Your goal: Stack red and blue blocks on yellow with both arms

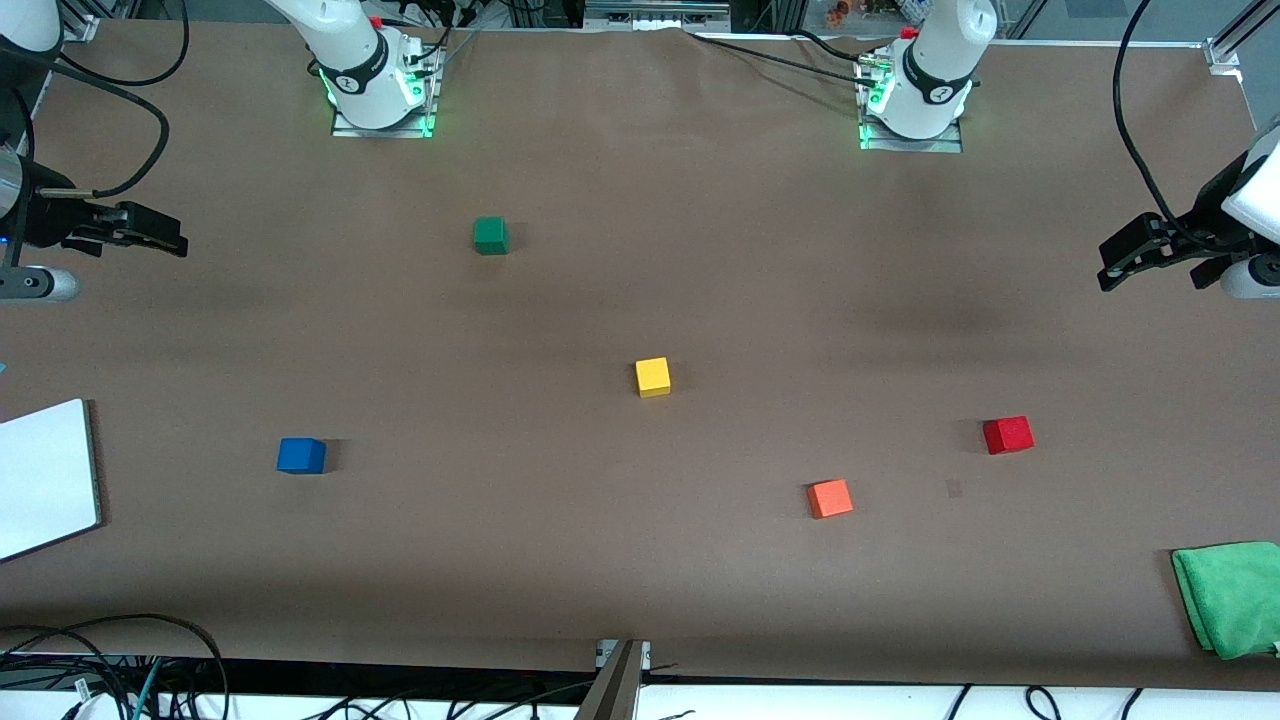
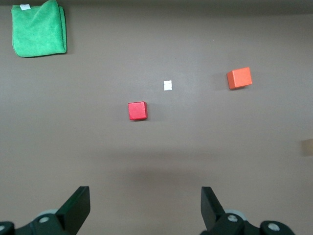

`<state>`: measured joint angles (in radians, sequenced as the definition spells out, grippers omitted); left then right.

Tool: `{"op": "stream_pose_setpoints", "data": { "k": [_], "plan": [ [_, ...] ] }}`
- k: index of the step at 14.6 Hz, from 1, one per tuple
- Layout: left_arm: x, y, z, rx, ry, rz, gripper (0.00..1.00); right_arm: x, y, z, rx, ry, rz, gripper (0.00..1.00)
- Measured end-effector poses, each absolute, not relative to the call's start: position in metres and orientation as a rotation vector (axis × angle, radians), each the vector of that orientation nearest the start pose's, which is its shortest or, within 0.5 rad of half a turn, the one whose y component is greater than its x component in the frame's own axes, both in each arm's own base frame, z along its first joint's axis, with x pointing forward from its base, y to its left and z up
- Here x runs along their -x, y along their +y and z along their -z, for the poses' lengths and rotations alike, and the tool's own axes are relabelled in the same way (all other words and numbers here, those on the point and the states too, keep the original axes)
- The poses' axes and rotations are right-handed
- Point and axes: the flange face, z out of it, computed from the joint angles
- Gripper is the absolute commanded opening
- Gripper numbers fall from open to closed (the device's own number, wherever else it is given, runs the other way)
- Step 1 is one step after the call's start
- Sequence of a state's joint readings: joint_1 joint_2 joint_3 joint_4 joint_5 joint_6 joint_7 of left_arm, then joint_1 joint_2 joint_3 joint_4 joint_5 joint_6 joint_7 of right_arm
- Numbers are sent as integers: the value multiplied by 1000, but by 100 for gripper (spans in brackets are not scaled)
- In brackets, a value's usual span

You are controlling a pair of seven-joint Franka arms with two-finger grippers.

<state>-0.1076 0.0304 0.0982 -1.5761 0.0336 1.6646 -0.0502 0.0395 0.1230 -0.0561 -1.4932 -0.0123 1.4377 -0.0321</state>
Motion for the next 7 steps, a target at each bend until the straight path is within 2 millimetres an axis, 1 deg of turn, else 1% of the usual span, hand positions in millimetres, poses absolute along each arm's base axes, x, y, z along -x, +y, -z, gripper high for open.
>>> {"op": "stream_pose_setpoints", "data": {
  "k": [7],
  "plan": [
    [-573, -3, -614, 3105, -59, 92, 100, -577, -9, -582, 3146, -23, -259, 100]
  ]
}}
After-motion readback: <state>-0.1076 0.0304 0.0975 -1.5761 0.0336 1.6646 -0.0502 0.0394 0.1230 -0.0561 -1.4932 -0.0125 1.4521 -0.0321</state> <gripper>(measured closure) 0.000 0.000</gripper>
